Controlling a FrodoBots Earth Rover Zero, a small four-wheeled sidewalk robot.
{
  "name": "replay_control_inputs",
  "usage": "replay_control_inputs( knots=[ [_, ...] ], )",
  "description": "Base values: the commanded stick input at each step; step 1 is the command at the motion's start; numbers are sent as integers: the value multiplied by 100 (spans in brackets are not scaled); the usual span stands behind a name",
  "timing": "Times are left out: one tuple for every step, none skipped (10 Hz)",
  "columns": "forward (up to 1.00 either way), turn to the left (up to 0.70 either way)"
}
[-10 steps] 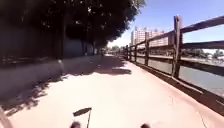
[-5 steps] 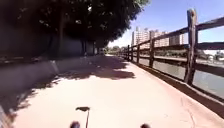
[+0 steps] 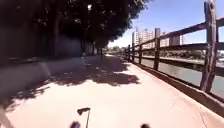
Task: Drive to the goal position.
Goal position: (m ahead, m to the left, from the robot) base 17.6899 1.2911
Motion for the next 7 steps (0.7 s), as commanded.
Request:
replay_control_inputs(
  knots=[
    [85,0],
    [85,0],
    [85,0],
    [85,0],
    [85,0],
    [85,0],
    [85,0]
  ],
)
